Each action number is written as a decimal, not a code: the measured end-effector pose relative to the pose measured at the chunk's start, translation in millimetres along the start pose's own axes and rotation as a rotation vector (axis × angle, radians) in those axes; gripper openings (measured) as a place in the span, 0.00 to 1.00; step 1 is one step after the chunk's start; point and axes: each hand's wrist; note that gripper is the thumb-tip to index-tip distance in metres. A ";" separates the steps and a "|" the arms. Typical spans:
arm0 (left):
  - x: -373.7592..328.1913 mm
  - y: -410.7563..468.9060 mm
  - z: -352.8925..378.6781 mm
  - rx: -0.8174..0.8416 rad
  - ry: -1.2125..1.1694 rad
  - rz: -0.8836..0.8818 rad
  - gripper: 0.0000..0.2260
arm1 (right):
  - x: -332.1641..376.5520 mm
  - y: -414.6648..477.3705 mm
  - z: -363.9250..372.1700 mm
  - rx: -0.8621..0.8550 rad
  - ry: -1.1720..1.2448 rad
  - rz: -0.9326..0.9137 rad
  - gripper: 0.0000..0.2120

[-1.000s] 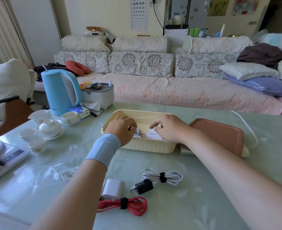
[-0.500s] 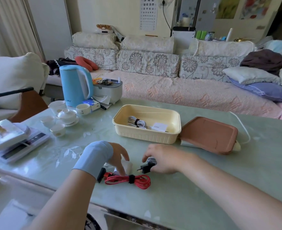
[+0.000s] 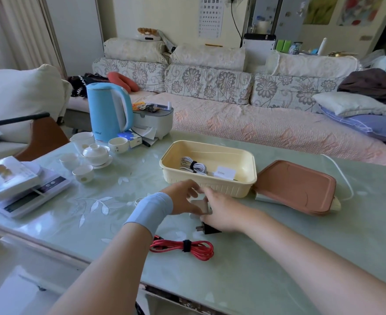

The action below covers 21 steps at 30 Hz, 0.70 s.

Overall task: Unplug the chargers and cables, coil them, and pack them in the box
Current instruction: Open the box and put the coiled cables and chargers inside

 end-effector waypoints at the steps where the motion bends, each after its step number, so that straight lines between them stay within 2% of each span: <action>1: 3.2 -1.2 -4.6 -0.006 0.028 -0.002 0.30 | -0.1 3.6 2.1 -0.008 -0.016 0.000 0.34; 4: 18.5 -7.6 -19.4 0.035 0.331 -0.165 0.33 | 0.0 14.0 3.6 -0.017 -0.016 0.008 0.31; 5: 23.3 -10.2 -21.9 0.063 0.408 -0.233 0.31 | 0.4 16.1 2.8 -0.024 -0.017 0.010 0.31; 7: 31.7 -11.6 -23.3 0.063 0.412 -0.270 0.24 | 0.6 18.6 0.9 -0.053 -0.040 0.007 0.30; 11: 34.4 -11.2 -37.8 -0.064 0.246 -0.193 0.11 | -2.3 22.1 -11.1 -0.148 -0.020 -0.047 0.28; 16: 12.7 3.8 -66.9 -0.379 0.006 0.057 0.09 | -26.7 32.4 -50.6 -0.386 0.203 -0.114 0.23; 18: -0.9 24.6 -72.8 -0.478 0.055 0.136 0.13 | -39.7 38.5 -62.6 -0.466 0.232 -0.090 0.23; 21: -18.8 63.5 -76.2 -0.537 0.218 0.142 0.17 | -62.1 53.8 -67.8 -0.480 0.196 -0.022 0.21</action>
Point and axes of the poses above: each hand's wrist, its own y-axis towards the middle knuckle, its own z-axis out of the palm, x = y × z, and after that the axes turned 9 degrees about x, right-handed
